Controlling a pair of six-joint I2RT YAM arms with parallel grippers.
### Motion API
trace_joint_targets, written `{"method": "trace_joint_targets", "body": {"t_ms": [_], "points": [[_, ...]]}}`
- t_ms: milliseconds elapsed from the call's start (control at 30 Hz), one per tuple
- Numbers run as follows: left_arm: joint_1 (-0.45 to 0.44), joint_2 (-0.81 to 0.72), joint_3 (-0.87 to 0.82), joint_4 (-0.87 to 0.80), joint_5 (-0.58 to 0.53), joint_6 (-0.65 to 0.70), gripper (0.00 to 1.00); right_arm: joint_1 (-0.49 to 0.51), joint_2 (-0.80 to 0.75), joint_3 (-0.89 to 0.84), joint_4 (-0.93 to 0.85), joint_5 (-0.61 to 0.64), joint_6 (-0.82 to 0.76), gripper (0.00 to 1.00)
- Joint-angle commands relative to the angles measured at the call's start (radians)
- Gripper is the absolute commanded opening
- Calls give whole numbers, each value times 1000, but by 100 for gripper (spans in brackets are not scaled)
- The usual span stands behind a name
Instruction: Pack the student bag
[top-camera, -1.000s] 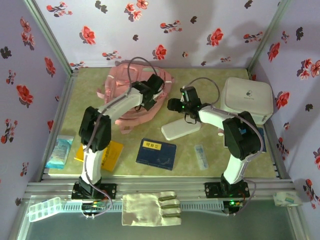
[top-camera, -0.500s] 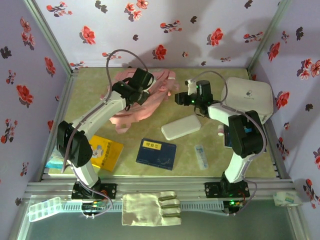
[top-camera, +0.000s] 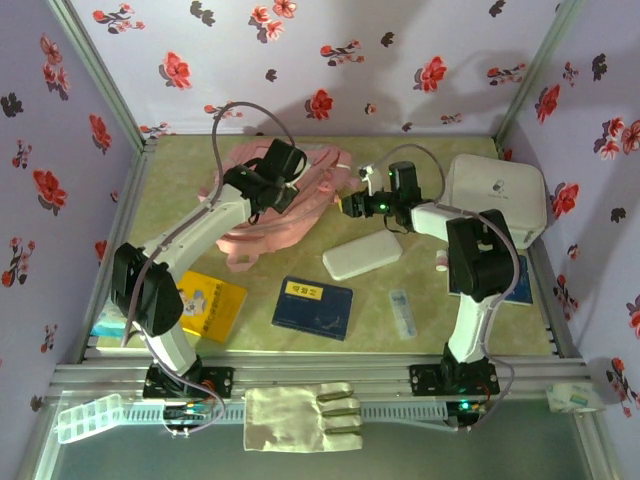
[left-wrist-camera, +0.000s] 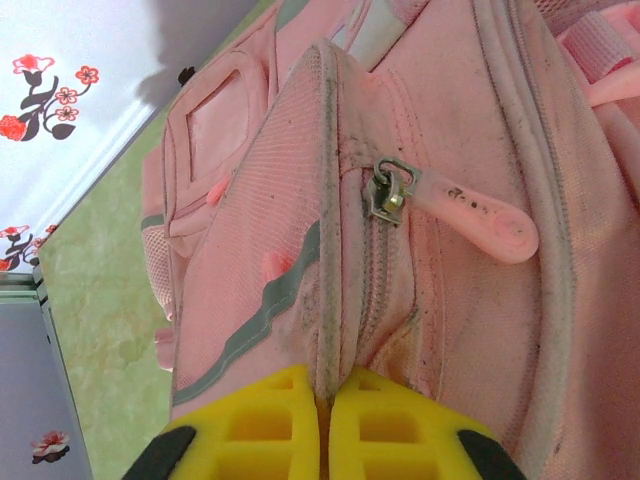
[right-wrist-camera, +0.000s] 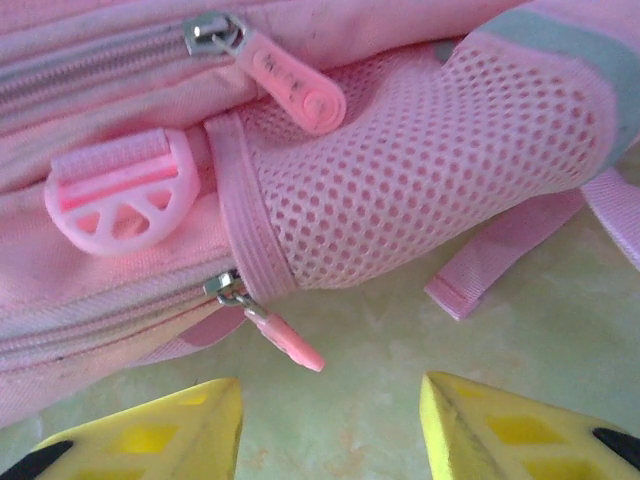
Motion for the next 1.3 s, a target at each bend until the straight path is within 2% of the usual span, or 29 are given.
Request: {"method": "trace_joint_targets", "body": {"t_ms": [0, 300, 367, 433, 533, 667, 933, 1167, 1267], "points": [[5, -70, 29, 91, -20, -9, 0, 16, 24, 19, 28, -52, -44, 53], [5, -55, 48, 80, -10, -15, 0, 34, 88, 91, 46, -81, -43, 45], [5, -52, 50, 81, -10, -20, 0, 38, 90, 89, 59, -102, -61, 39], [5, -46, 54, 80, -11, -23, 0, 39, 88, 78, 81, -128, -75, 26], [5, -23, 80, 68, -10, -39, 0, 38, 66, 50, 92, -103, -89, 15], [3, 26, 122, 48, -13, -82, 0, 39, 5, -21, 110, -72, -104, 4], [-3, 146, 227, -3, -14, -173, 0, 80, -123, -153, 106, -20, -110, 2], [-11, 252, 300, -47, -1, -247, 0, 200, -230, -260, 155, 68, -56, 4], [-9, 302, 347, -75, 34, -313, 0, 259, -251, -311, 236, 101, 11, 4]]}}
